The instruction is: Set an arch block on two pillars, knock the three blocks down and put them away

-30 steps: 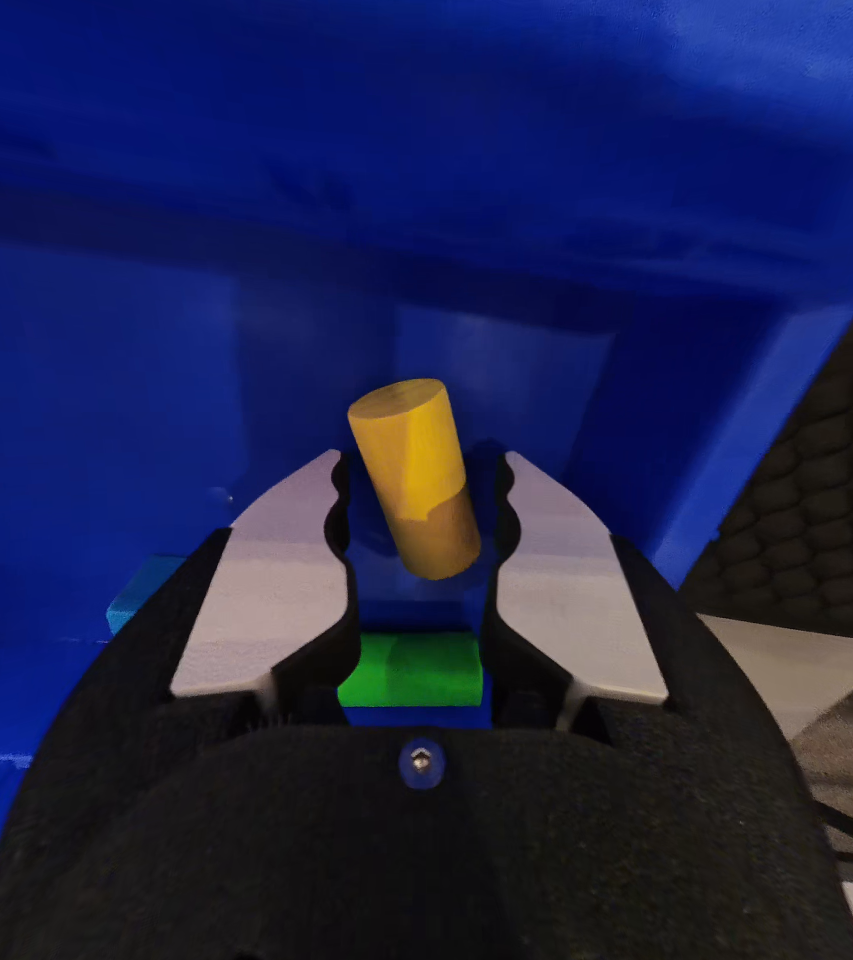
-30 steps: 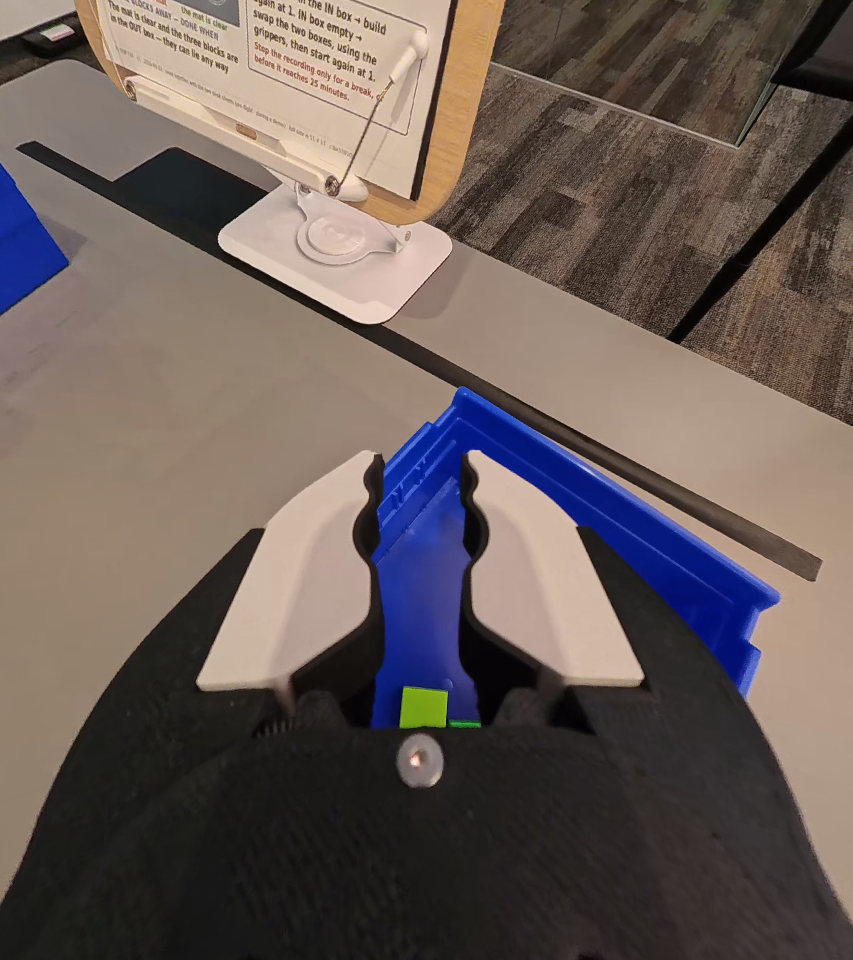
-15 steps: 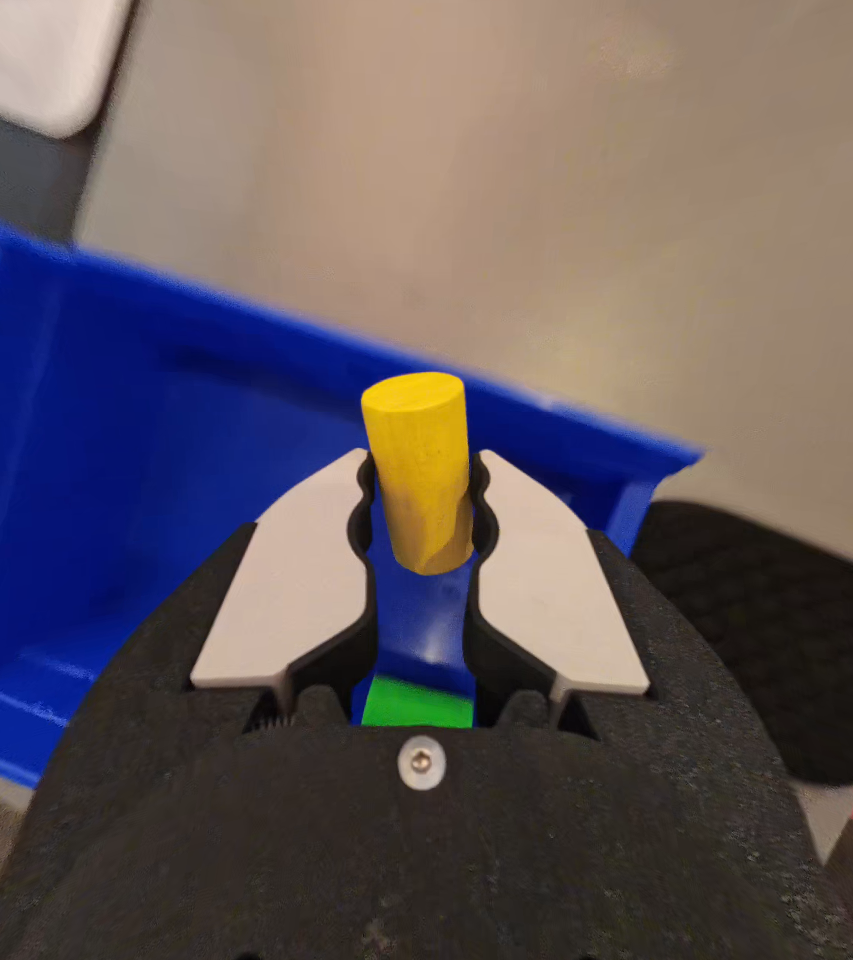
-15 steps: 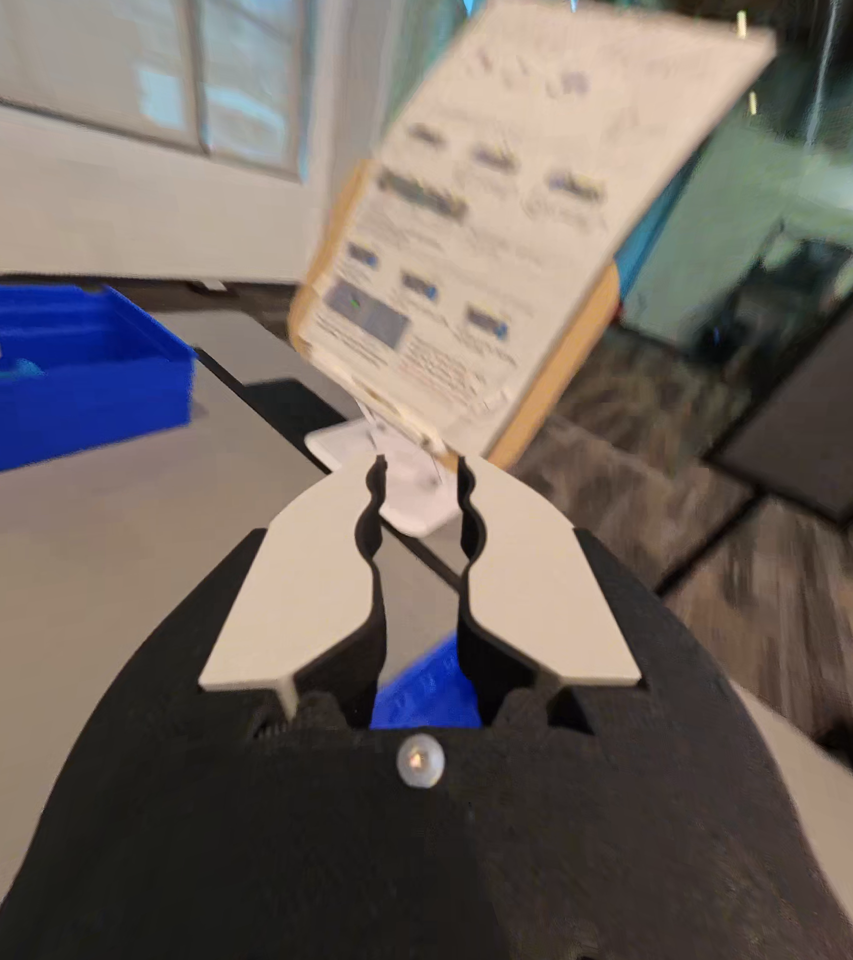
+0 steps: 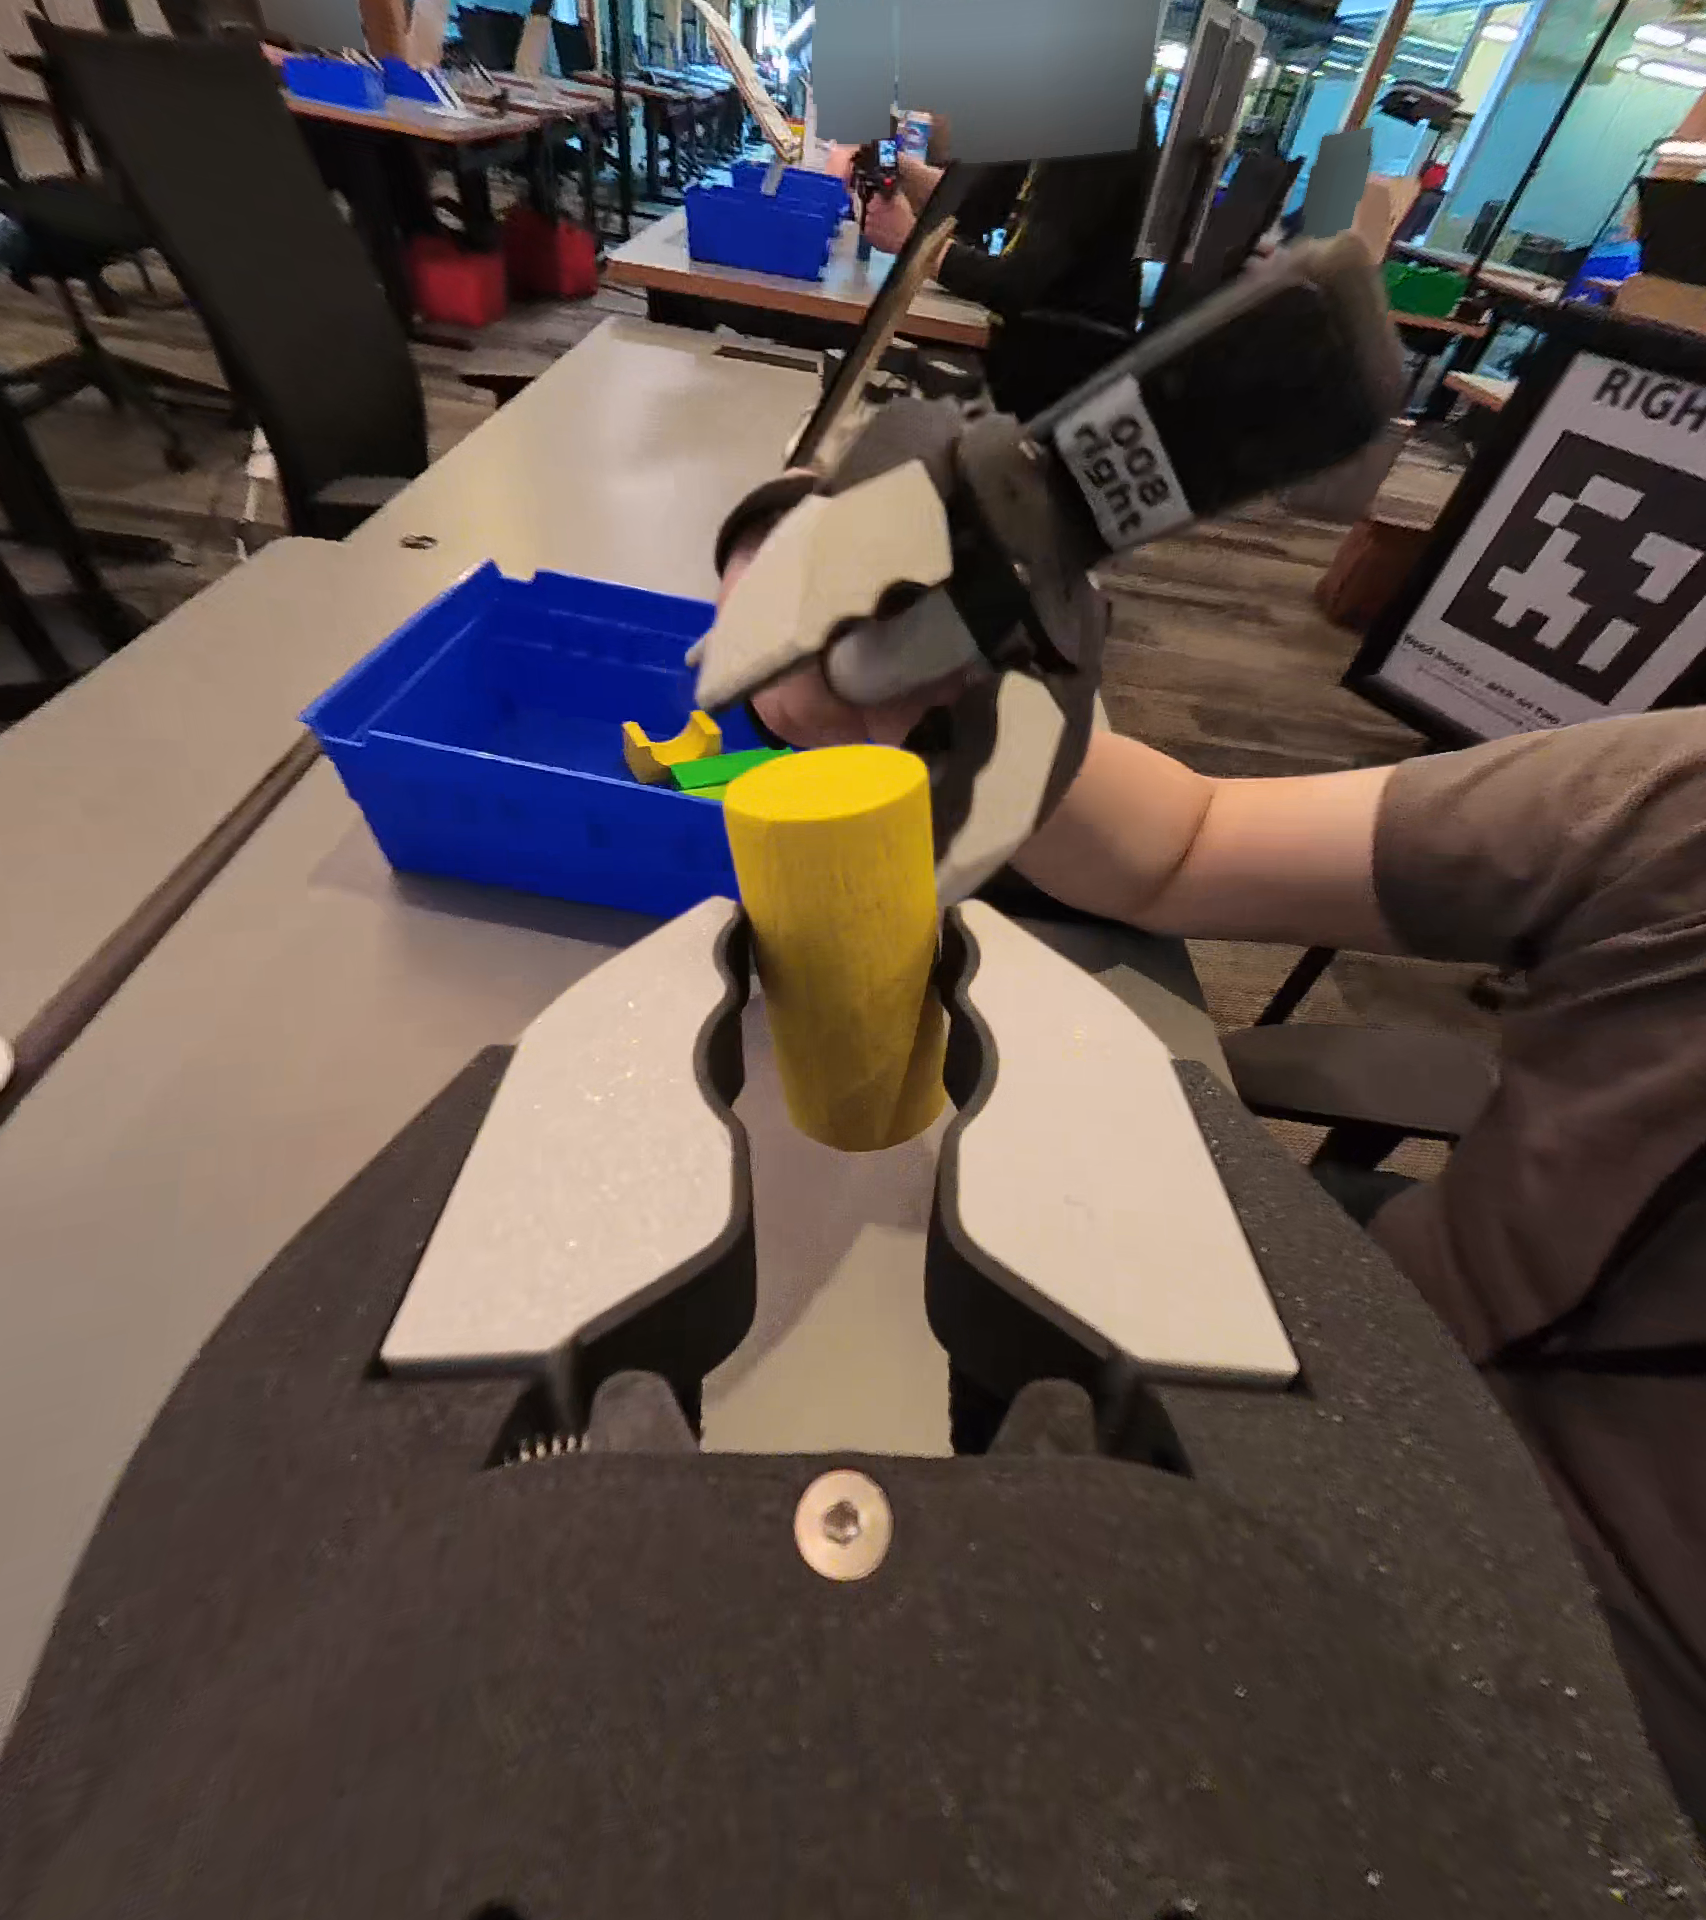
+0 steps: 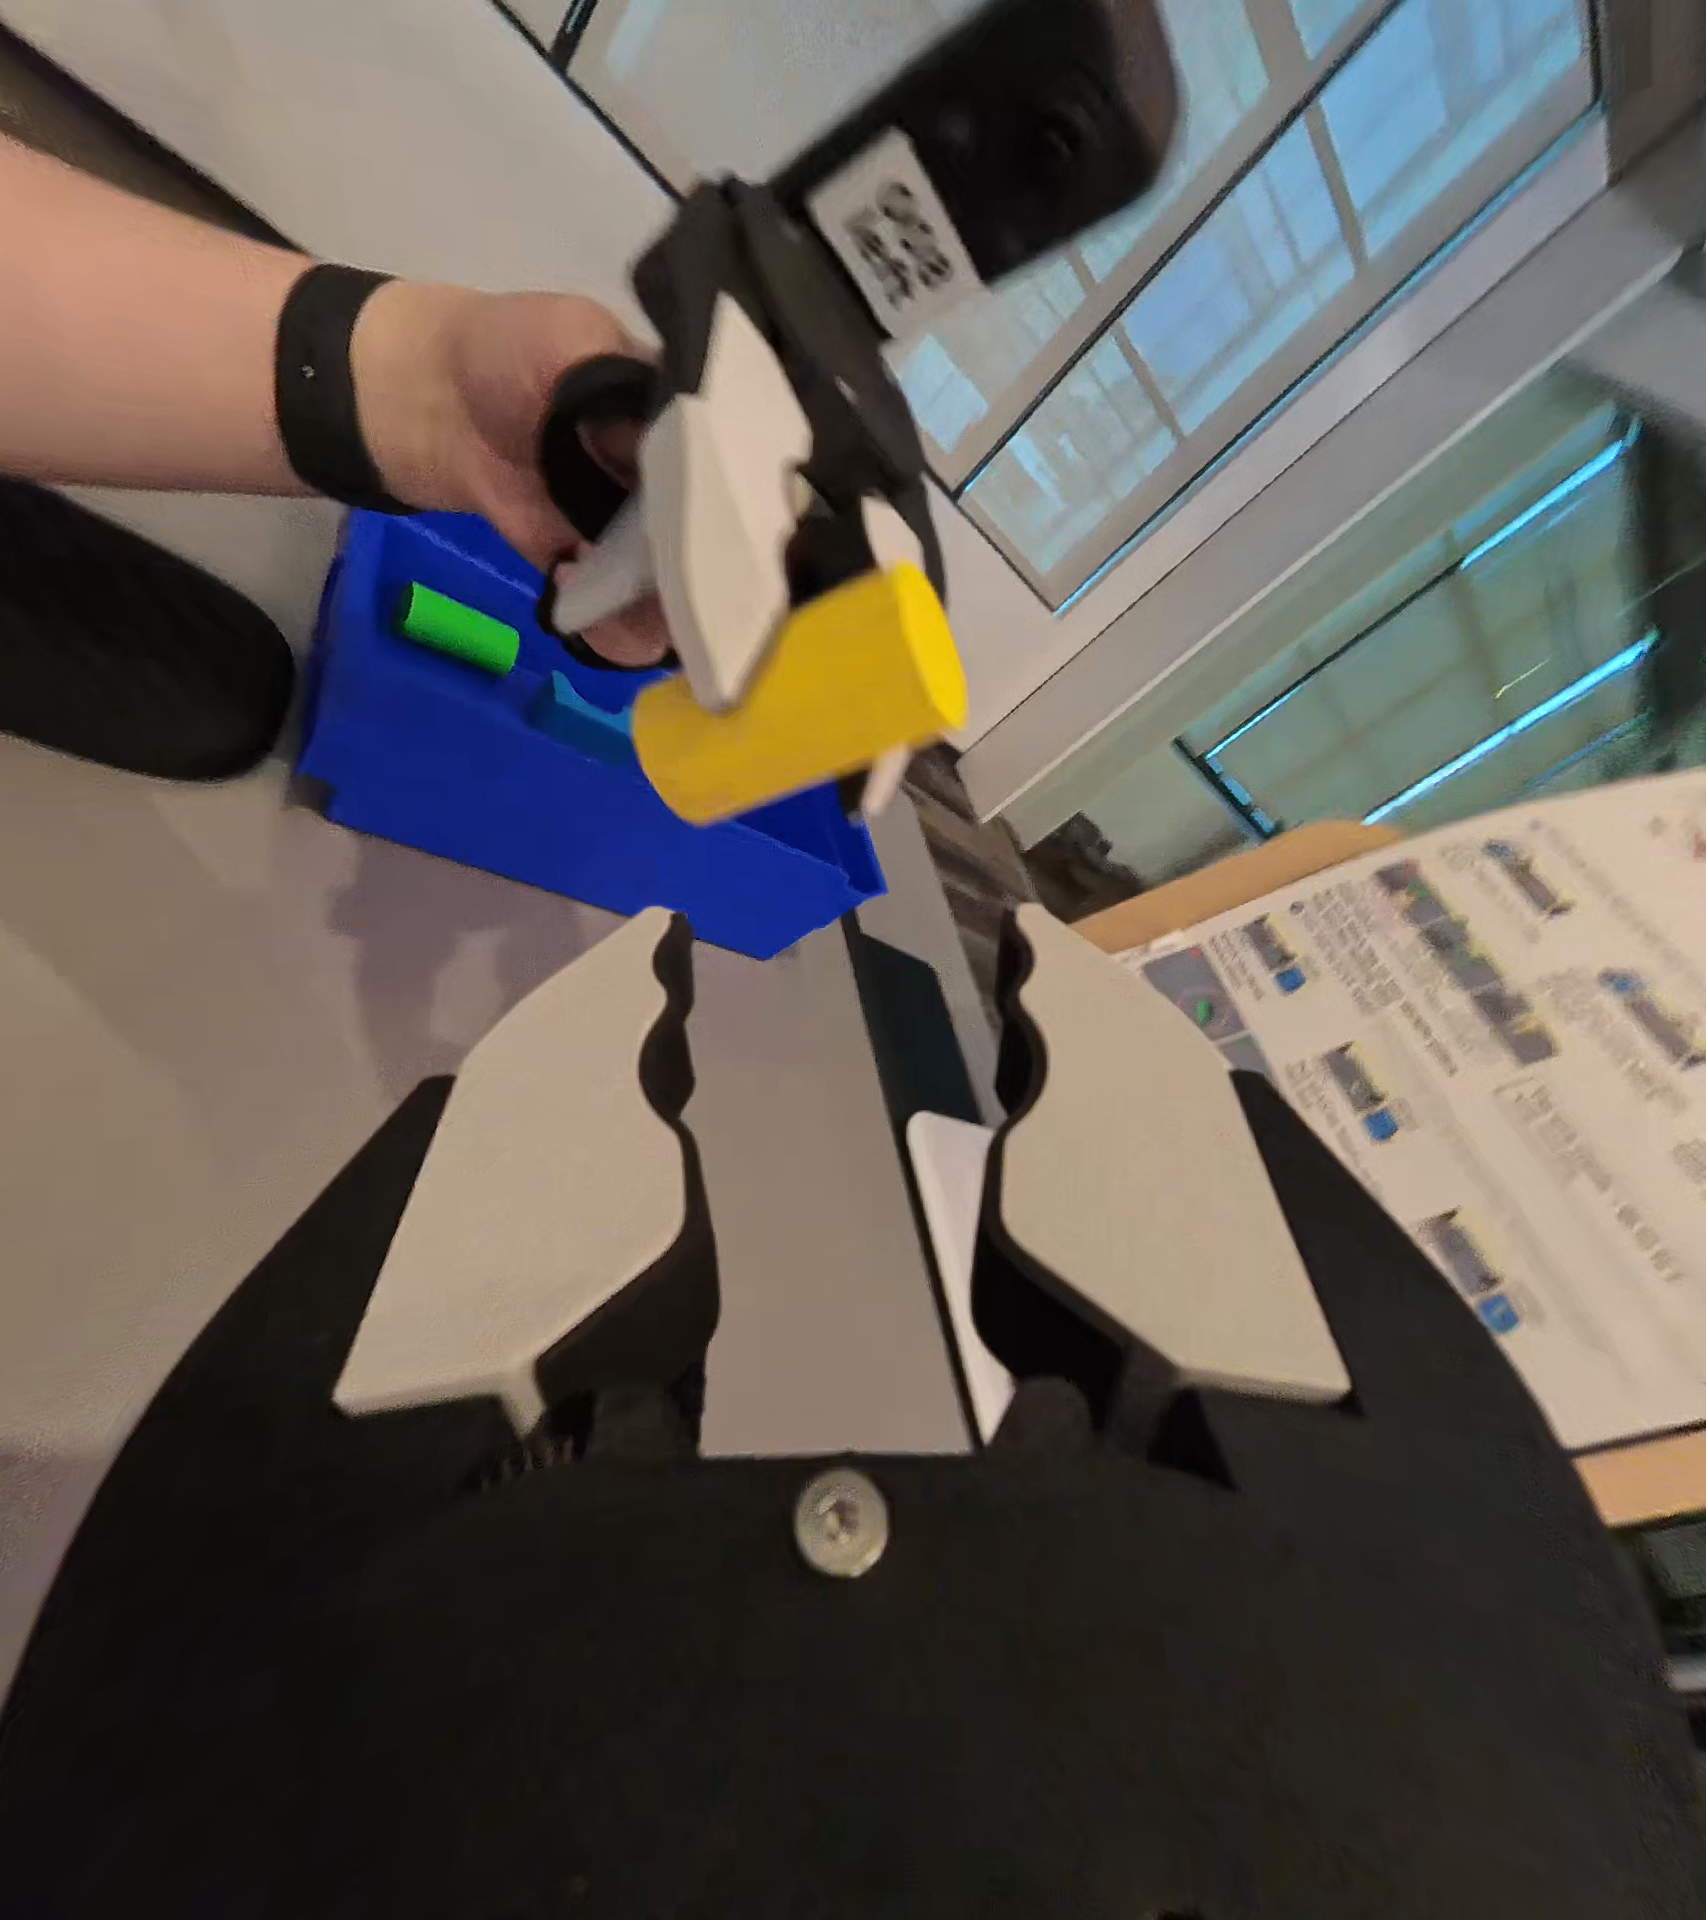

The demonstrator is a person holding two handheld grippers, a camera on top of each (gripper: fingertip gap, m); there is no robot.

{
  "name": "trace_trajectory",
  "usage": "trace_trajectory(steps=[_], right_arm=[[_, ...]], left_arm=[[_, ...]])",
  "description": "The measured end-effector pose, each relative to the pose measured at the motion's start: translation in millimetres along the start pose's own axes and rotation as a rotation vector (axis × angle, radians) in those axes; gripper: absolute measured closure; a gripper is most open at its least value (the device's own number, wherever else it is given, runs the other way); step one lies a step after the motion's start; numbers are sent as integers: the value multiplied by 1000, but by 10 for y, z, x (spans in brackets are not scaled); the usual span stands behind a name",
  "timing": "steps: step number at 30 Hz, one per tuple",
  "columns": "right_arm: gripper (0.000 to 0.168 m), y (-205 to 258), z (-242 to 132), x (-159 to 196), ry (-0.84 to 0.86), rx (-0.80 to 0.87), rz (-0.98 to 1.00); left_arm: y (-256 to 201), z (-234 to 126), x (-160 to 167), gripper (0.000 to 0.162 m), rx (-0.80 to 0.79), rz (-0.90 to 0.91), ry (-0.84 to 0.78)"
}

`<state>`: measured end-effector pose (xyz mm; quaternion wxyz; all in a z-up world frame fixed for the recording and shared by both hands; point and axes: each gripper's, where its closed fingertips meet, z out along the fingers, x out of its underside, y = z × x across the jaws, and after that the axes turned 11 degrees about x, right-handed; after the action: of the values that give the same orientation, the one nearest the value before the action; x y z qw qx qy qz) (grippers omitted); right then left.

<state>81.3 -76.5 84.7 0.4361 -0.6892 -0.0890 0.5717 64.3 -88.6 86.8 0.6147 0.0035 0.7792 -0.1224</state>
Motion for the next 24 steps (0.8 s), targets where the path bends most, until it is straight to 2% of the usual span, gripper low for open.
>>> trace_trajectory(steps=[1,3,8,12,15,21,22,24], right_arm=[[111,66,6,-35,-17,-13,-27],[111,169,13,-81,-33,-82,41],[116,-7,20,-93,-24,-149,435],[127,31,92,90,113,-225,654],[132,187,131,133,154,-309,706],[137,294,172,208,200,-334,687],[137,287,186,234,208,-319,682],[137,257,205,307,228,-286,674]], left_arm=[[17,60,24,127,10,-7,7],[51,151,112,127,12,22,46],[197,239,335,127,-66,88,129],[236,283,409,127,-90,127,153],[258,299,419,127,-98,128,158],[279,264,522,128,-108,135,183],[293,239,527,127,-117,131,182],[369,139,547,112,-176,131,198]])
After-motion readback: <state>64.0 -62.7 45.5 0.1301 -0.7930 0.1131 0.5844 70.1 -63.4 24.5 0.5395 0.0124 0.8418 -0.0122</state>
